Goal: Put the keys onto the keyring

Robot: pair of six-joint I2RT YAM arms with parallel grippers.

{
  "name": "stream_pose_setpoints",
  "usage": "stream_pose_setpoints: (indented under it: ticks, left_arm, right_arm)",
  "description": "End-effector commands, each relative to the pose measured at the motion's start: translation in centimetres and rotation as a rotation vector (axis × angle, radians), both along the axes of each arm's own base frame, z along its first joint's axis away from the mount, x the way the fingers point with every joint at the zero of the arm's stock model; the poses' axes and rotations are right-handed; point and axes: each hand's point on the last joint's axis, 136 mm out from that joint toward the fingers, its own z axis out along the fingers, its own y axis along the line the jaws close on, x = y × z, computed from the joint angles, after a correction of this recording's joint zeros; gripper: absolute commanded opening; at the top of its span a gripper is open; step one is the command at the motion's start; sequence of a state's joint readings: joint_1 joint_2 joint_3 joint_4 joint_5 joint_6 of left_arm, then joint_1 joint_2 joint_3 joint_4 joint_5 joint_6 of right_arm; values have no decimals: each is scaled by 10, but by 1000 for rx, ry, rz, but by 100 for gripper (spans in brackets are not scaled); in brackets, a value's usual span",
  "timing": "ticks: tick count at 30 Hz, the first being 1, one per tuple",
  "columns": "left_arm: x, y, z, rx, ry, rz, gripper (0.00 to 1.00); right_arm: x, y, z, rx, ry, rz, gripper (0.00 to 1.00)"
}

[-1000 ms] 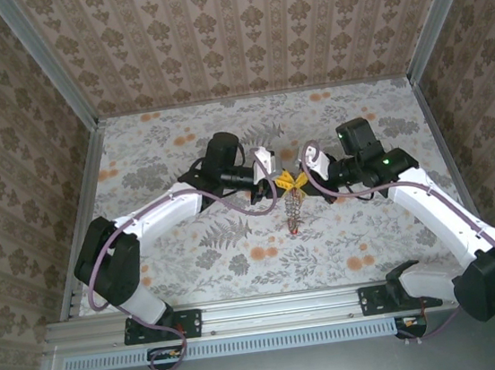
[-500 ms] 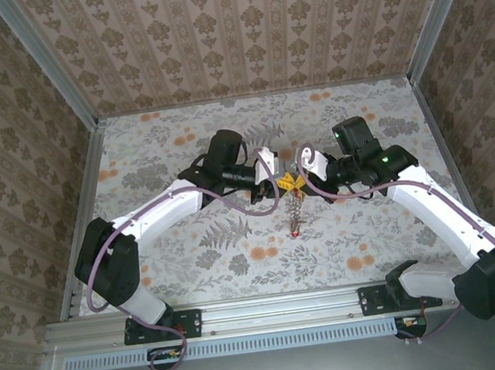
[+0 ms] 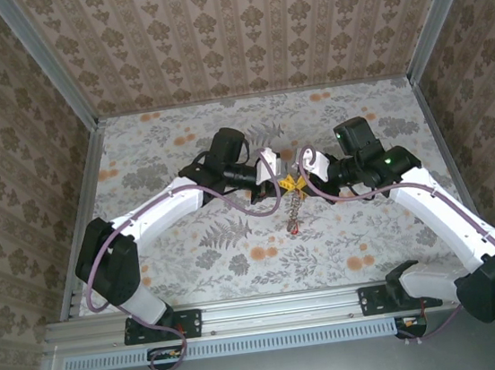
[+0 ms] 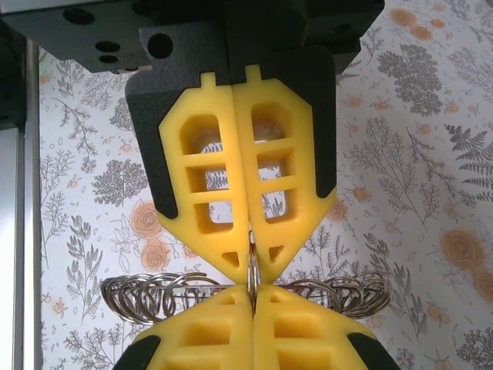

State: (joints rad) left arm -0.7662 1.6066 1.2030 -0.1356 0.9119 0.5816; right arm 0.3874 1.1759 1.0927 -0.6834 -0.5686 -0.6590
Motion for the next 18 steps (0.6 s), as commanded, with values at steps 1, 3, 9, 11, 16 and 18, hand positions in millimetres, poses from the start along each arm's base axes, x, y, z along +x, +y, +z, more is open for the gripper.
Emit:
stream_pose_setpoints:
  ticks: [1,3,9,11,16,18]
  left_arm:
    - [-3,-4,4,-8,-17,-29,0]
    - [-4,-4,7,-28,-12,-33,0]
    - [-2,-1,25,-139,16,-34,0]
    - [-3,2,28,-159,26,-48,0]
    - [-4,4,34,-187,34,-63,0]
    - [-3,5,35,-194,37,-63,0]
  right_arm:
    - [-4,7,23,48,-63,31,0]
    - [-1,6,22,51,-72,15,4]
    - [-8,1,-2,49,-55,5,17]
    - [-12,4,-6,78,-41,20,21]
    - [-8,5,-10,132,-35,-20,24]
    - [-7,4,-12,146,-31,-31,24]
